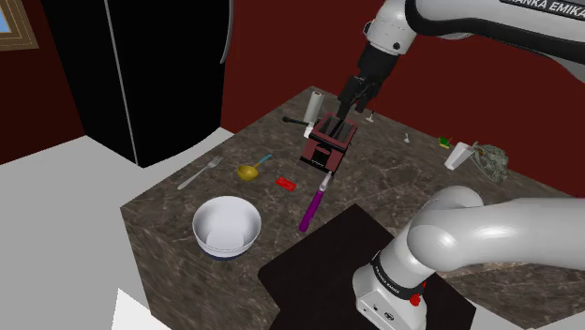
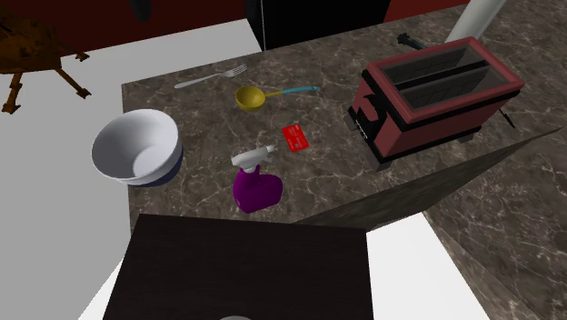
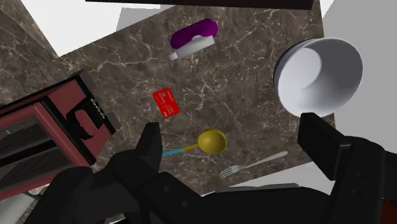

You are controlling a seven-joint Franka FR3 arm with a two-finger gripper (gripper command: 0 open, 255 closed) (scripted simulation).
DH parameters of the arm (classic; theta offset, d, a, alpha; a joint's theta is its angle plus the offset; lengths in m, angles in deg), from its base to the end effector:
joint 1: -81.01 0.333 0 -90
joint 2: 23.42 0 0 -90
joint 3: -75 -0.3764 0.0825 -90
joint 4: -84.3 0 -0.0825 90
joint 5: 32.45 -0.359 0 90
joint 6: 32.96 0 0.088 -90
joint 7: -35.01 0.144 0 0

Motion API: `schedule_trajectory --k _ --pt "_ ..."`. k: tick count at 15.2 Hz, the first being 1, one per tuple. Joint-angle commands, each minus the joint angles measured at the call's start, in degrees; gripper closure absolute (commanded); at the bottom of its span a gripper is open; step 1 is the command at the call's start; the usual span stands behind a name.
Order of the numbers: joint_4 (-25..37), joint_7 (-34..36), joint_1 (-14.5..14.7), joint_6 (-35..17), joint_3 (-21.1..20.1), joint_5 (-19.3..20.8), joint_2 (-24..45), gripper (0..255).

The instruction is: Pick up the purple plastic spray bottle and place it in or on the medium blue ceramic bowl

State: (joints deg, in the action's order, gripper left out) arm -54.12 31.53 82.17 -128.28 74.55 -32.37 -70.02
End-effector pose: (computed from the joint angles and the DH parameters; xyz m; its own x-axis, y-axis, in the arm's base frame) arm 0.2412 0.0074 0.5843 0.9944 0.0867 0.0605 0.0862 -0.9962 0.0108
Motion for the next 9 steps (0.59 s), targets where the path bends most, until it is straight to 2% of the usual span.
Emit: schedule_trajectory --k 1,9 --pt "0.0 0.0 0.0 0.0 0.0 0.0 0.0 0" --pt "-7.2 7.9 -4.8 -10.9 2.2 -2.4 9.5 0"
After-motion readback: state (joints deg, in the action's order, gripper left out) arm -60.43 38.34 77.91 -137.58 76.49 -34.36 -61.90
